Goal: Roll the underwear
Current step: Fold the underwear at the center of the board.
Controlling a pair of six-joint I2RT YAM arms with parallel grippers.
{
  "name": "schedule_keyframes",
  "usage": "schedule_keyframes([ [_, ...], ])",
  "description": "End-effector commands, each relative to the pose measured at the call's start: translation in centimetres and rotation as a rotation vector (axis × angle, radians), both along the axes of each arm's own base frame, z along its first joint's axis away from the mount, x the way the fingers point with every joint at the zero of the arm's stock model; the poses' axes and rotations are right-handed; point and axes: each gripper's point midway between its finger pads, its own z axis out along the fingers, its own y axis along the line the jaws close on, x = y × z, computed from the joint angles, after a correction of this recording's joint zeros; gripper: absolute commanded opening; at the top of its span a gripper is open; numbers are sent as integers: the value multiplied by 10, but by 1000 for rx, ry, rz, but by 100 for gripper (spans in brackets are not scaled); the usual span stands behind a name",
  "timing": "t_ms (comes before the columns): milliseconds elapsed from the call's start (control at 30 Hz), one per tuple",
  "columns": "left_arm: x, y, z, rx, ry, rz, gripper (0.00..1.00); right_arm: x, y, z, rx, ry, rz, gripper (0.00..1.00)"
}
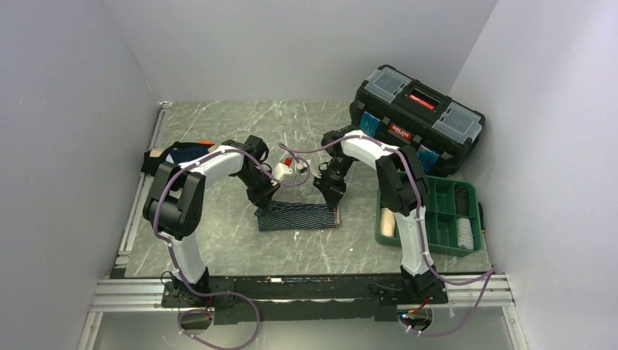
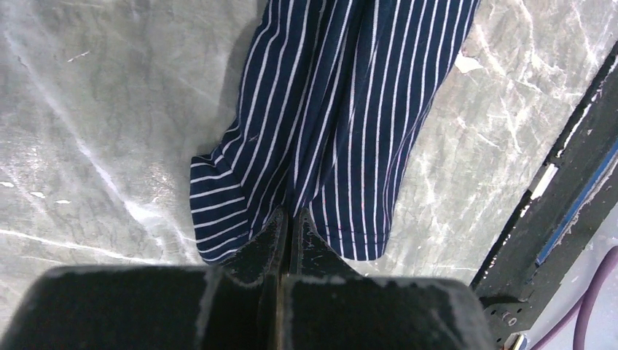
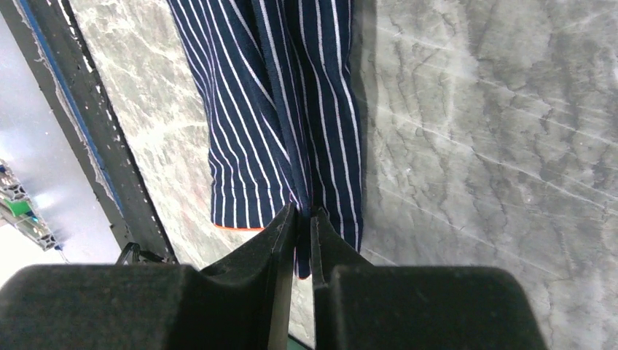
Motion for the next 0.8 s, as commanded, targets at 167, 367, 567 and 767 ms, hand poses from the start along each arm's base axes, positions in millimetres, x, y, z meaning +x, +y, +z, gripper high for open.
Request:
schedule_keyframes([
  [167, 19, 4, -8, 34, -31, 87, 0, 12, -4, -11, -22, -41, 2, 20],
  [367, 24, 3, -10, 39, -45, 135, 0, 20, -3, -11, -27, -76, -15, 31],
  [567, 25, 1, -11, 29, -46, 157, 0, 24, -6, -7, -37, -102, -26, 41],
  [767, 28, 1, -13, 32, -52, 185, 0, 31, -6, 10, -9, -134, -65, 46],
])
